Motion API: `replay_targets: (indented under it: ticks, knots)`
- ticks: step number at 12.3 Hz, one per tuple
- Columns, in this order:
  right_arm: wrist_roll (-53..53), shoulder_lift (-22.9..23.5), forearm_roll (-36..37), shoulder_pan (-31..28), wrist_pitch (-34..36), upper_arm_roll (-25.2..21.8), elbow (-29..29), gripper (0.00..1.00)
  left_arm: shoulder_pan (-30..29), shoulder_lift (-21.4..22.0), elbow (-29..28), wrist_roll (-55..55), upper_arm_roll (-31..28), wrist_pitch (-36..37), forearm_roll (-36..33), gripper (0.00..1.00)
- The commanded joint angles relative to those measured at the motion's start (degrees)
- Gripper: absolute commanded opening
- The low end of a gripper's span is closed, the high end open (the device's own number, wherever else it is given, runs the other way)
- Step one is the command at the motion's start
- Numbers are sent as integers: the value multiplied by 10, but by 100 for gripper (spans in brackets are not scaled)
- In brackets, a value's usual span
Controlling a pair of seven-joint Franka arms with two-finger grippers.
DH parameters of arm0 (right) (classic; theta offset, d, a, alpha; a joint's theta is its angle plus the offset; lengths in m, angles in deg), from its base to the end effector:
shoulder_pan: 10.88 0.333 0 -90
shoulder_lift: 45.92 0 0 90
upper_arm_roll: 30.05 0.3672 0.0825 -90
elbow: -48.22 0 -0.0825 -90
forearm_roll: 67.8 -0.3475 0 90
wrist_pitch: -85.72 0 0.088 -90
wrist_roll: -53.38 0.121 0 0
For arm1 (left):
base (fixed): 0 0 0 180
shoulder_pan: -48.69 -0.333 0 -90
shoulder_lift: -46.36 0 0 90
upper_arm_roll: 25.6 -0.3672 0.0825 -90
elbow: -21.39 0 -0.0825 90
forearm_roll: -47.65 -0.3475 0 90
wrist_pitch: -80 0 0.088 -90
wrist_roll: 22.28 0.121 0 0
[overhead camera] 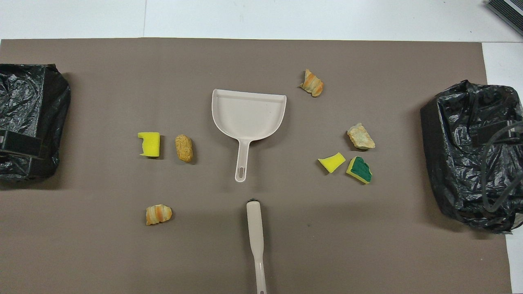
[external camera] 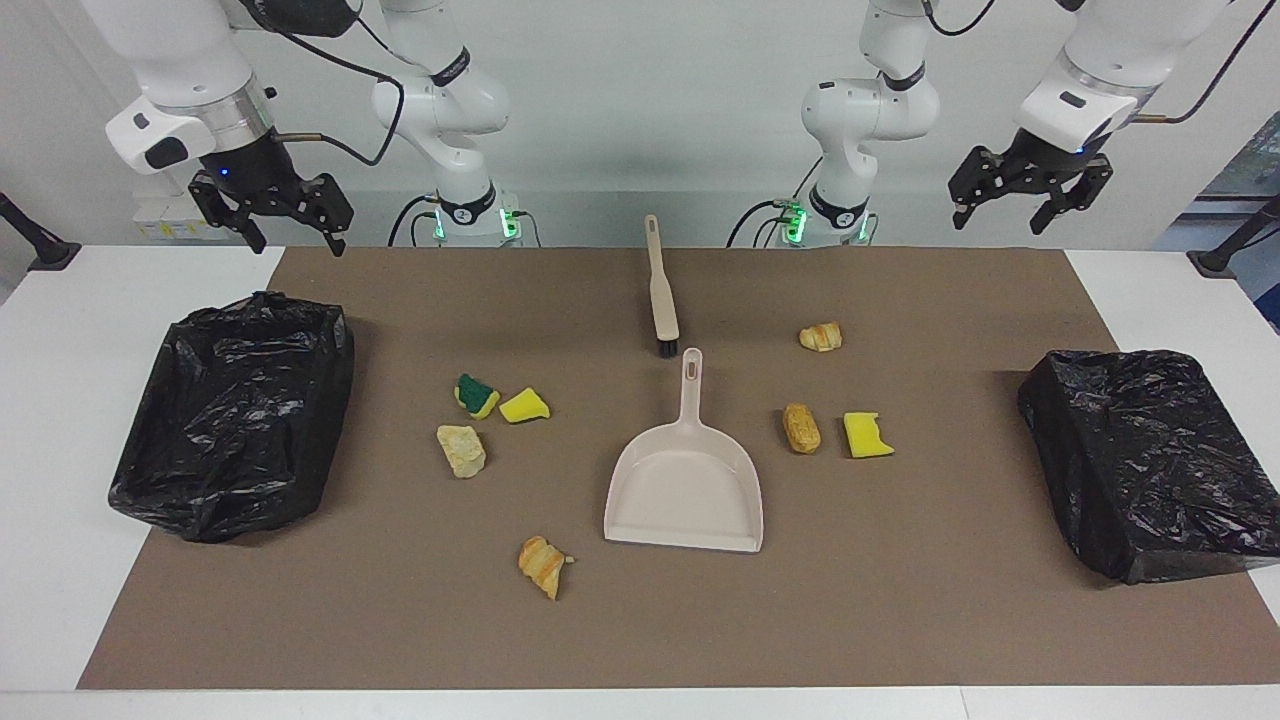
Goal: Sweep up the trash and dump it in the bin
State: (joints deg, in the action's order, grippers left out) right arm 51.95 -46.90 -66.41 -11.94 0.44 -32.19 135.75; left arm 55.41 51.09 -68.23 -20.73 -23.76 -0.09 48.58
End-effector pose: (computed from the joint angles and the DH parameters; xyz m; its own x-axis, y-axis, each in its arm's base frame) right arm 0.5024 -0.0314 0.6819 0.9992 -0.0329 -0.0227 -0.0323 -0.9992 0.0230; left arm 0.4626 -0.0727 0.6909 0.9806 -0.1774 -0.0833 -0.1767 -0.9841 0.0158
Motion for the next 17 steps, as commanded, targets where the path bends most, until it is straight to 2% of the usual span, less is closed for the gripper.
replay_targets:
  ticks: [1, 3, 7, 9, 12, 14, 17]
  knots:
    - [-14, -1, -3, 1, 0, 5, 12, 100, 63, 99, -167, -24, -3, -67, 23, 100]
    - [-14, 17, -1, 3, 0, 10, 8, 100, 128, 158, -279, -41, -3, -124, 43, 100]
    - [-15, 61, -3, 1, -28, 50, 5, 100, 266, 167, -396, -204, -2, -239, 44, 100]
    - [-14, 90, -16, 1, -66, 75, 5, 100, 338, 160, -439, -275, -1, -302, 45, 100]
    - [-6, 129, -40, 29, -114, 79, 6, 100, 445, 137, -496, -376, -2, -385, 45, 100]
    - [33, 153, -43, 67, -146, 79, 7, 100, 489, 131, -526, -414, -1, -438, 45, 100]
    - [123, 184, -46, 118, -193, 79, 7, 100, 528, 80, -527, -449, -1, -494, 45, 100]
